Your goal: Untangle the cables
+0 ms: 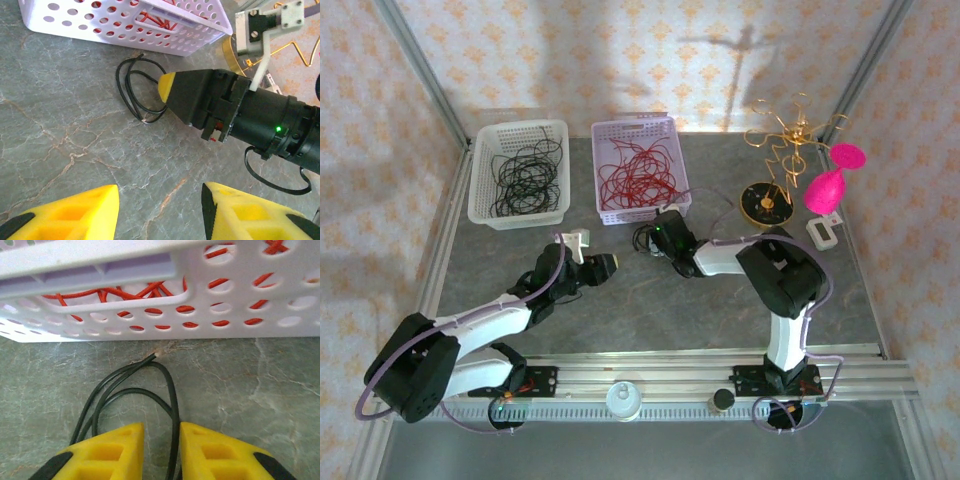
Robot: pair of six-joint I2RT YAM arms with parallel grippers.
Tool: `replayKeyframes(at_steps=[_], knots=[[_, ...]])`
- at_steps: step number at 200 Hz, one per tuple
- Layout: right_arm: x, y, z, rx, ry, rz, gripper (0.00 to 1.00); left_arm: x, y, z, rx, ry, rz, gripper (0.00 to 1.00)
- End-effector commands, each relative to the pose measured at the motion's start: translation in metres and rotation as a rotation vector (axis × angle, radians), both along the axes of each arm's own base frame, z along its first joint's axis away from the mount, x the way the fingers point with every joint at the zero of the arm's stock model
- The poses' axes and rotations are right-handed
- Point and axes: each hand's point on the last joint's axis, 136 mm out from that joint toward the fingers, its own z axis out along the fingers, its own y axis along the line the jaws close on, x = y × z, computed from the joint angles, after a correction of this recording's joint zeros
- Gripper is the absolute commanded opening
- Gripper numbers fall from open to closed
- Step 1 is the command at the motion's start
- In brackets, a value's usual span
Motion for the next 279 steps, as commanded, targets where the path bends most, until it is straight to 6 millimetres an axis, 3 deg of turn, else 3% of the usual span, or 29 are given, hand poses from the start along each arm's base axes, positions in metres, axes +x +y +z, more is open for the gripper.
replayKeyframes(at_steps=[1, 24, 101, 122, 149, 198, 279], knots=[[0.005, 0.003, -0.002, -0.001, -0.012, -0.003, 0.14, -0.001, 0.005, 0.001, 0.023, -0.011, 0.012, 0.48], [-0.004, -0.003, 0.010, 0.007, -0.028, 0.004, 0.00, -0.002, 0.005, 0.003, 0.033, -0.018, 0.006, 0.48], [-0.059, -0.016, 0.092, 0.146, -0.131, 0.111, 0.00, -0.002, -0.017, 0.033, -0.055, -0.089, -0.094, 0.49], [-0.077, -0.008, 0.114, 0.220, -0.171, 0.216, 0.00, -0.001, -0.030, 0.042, -0.085, -0.106, -0.148, 0.49], [-0.092, 0.000, 0.139, 0.309, -0.189, 0.308, 0.00, -0.007, -0.052, 0.070, -0.150, -0.200, -0.250, 0.49], [-0.106, 0.013, 0.168, 0.409, -0.168, 0.391, 0.00, -0.008, -0.061, 0.082, -0.141, -0.288, -0.318, 0.47], [-0.124, 0.013, 0.191, 0.479, -0.168, 0.448, 0.00, 0.015, -0.043, 0.072, -0.038, -0.284, -0.178, 0.28]])
